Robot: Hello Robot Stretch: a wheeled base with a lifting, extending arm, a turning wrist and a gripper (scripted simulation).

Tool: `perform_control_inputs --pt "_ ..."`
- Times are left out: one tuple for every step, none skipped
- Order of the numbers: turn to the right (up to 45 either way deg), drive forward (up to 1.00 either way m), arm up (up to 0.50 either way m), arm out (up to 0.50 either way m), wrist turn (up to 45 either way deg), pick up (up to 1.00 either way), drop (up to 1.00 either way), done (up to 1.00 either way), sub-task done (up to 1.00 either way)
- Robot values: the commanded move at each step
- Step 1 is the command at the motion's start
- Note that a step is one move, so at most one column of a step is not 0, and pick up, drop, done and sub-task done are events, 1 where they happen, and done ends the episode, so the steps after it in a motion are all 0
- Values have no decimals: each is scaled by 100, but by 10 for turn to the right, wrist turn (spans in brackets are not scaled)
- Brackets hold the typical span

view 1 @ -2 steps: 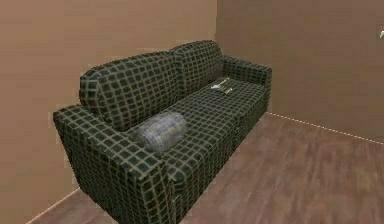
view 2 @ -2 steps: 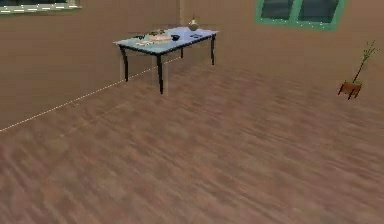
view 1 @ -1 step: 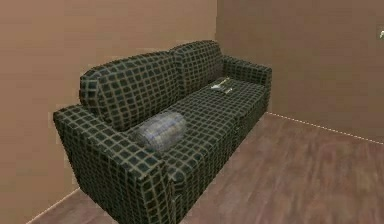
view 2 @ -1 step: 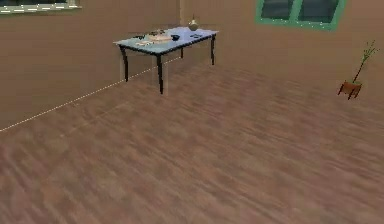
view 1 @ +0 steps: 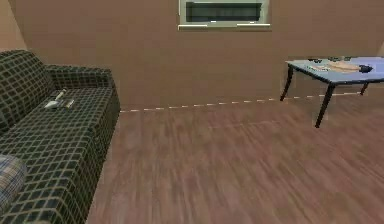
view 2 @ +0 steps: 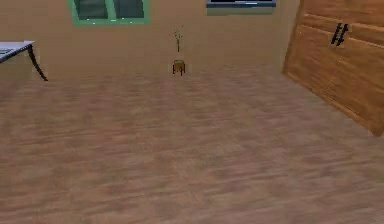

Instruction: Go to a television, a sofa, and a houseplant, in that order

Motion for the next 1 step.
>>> perform_control_inputs --pt "450 0 0 0 0 0 0 0 0"
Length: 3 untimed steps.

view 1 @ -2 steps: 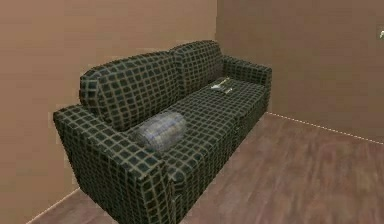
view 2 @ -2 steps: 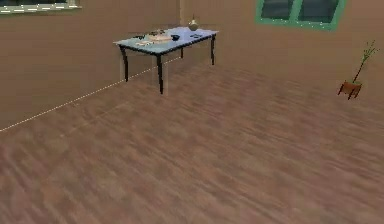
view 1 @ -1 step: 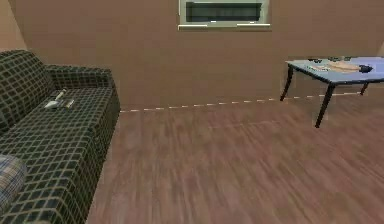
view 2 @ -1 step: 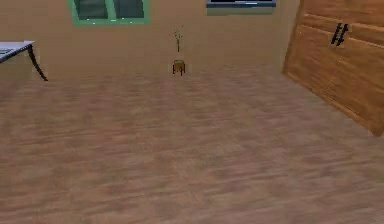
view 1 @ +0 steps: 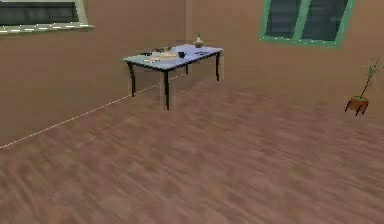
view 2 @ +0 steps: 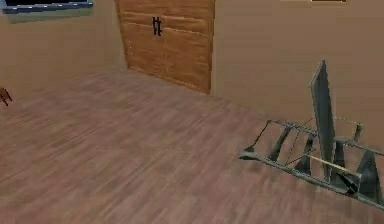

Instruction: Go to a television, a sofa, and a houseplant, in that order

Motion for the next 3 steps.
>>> perform_control_inputs --pt "330 0 0 0 0 0 0 0 0" --pt "30 0 0 0 0 0 0 0 0" --pt "0 100 0 0 0 0 0 0 0"
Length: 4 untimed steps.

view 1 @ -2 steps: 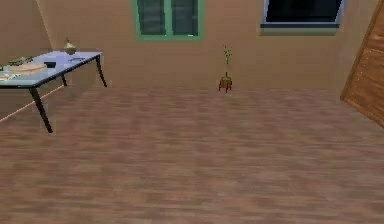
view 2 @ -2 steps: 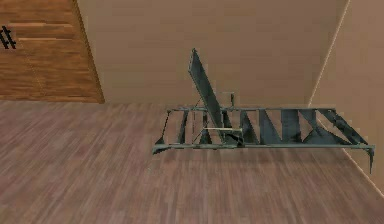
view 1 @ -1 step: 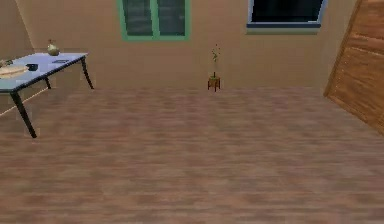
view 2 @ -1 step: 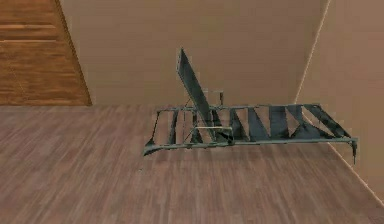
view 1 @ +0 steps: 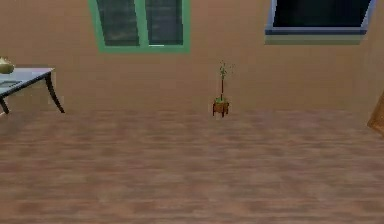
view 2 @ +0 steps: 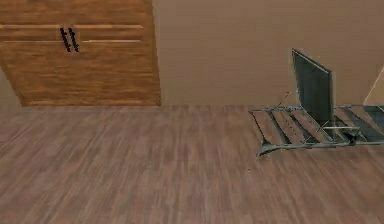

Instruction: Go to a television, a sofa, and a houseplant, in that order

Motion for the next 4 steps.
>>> perform_control_inputs --pt "0 100 0 0 0 0 0 0 0" --pt "0 70 0 0 0 0 0 0 0" --pt "240 0 0 0 0 0 0 0 0" --pt "0 0 0 0 0 0 0 100 0"
